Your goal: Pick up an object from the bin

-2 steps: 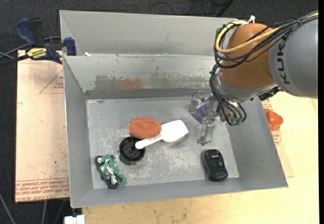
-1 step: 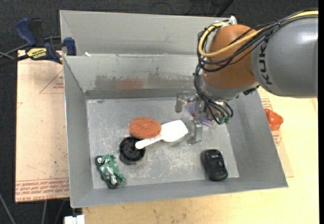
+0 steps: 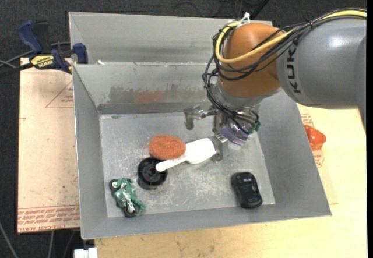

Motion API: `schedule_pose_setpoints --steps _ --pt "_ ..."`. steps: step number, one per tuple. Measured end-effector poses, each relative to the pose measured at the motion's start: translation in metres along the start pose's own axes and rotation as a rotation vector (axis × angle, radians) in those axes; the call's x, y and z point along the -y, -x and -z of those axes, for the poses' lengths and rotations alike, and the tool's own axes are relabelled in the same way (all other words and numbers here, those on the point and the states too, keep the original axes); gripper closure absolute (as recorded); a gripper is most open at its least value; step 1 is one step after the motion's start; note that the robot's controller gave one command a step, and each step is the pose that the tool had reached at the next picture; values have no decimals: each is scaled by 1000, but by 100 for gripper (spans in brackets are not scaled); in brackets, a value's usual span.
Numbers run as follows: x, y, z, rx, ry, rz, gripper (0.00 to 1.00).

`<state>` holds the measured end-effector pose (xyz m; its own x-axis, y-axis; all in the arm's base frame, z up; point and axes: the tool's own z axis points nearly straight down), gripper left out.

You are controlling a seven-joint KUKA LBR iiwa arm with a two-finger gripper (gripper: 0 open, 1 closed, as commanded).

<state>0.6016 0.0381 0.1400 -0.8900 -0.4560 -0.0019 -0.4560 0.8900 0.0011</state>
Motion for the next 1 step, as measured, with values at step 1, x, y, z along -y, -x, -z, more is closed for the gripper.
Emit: schedule_pose_setpoints --steps 1 --pt "-2 1 0 2 -1 -107 0"
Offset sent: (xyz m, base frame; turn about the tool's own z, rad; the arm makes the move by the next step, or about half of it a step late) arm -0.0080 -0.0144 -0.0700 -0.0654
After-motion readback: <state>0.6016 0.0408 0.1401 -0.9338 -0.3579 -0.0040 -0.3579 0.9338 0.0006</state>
